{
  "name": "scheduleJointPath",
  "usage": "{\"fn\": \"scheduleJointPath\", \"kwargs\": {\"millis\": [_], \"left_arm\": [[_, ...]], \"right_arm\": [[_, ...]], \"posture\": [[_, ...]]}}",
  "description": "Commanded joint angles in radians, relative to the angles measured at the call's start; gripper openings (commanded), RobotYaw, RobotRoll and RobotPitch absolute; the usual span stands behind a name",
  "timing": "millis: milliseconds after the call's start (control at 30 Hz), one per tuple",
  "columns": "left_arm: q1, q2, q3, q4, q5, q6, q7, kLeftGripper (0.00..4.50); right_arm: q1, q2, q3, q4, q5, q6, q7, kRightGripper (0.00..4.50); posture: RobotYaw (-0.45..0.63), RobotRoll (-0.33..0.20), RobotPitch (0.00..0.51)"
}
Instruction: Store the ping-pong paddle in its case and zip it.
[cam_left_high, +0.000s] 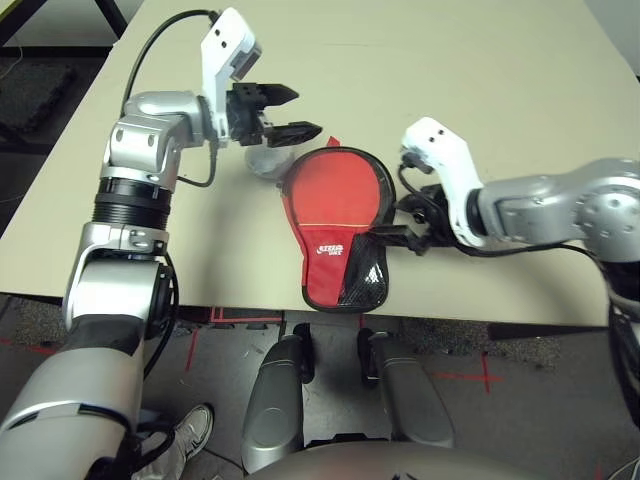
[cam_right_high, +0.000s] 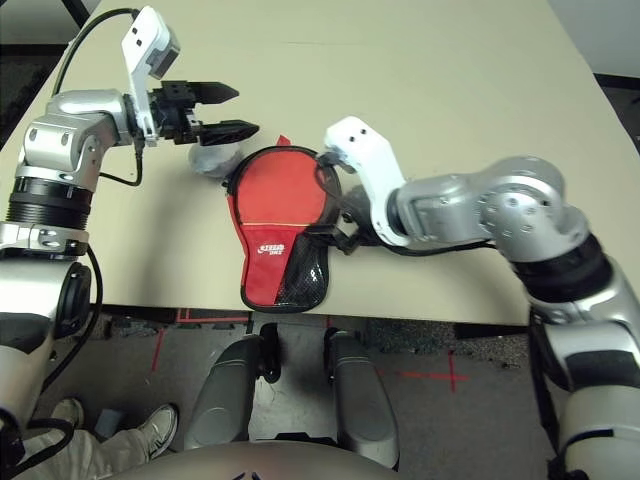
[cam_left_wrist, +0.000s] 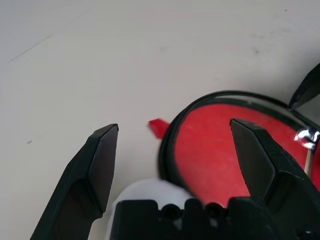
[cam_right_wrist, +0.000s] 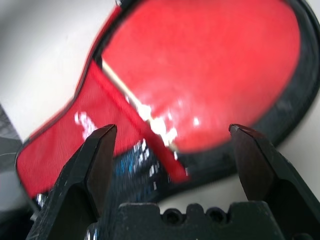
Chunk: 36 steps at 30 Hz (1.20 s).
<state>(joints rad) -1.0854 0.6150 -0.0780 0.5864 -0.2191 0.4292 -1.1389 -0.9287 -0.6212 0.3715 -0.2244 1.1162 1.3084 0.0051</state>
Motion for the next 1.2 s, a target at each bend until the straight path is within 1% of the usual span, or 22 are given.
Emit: {"fn": "scheduleJointPath", "kwargs": {"millis": [33, 267, 467, 767, 1033, 1200], "left_arm": [[-0.009, 0.039, -0.013, 0.019, 0.028, 0.006, -0.039, 4.5], [0.032, 0.107, -0.045, -0.007, 0.058, 0.031, -0.101, 4.5], [0.062, 0.12, -0.064, 0.011, 0.109, -0.02, -0.092, 4.5], [0.083, 0.074, -0.074, 0.137, 0.166, -0.151, -0.035, 4.5], [0.058, 0.011, -0.099, 0.279, 0.234, -0.264, -0.011, 4.5], [0.031, -0.032, -0.097, 0.352, 0.255, -0.313, 0.017, 4.5]], "right_arm": [[-0.029, 0.041, 0.041, 0.004, -0.121, 0.001, 0.078, 4.47], [-0.041, 0.068, 0.11, -0.029, -0.274, 0.023, 0.233, 4.47], [-0.038, 0.092, 0.15, -0.037, -0.362, 0.045, 0.332, 4.47], [-0.038, 0.126, 0.16, -0.007, -0.483, 0.036, 0.41, 4.47], [-0.028, 0.146, 0.16, 0.015, -0.578, 0.021, 0.458, 4.47], [-0.026, 0.163, 0.157, 0.031, -0.62, 0.011, 0.478, 4.47]], "posture": [[-0.01, 0.0, 0.227], [0.0, 0.0, 0.235], [0.0, 0.0, 0.249], [-0.01, 0.0, 0.249], [-0.02, 0.0, 0.248], [-0.02, 0.0, 0.247]]}}
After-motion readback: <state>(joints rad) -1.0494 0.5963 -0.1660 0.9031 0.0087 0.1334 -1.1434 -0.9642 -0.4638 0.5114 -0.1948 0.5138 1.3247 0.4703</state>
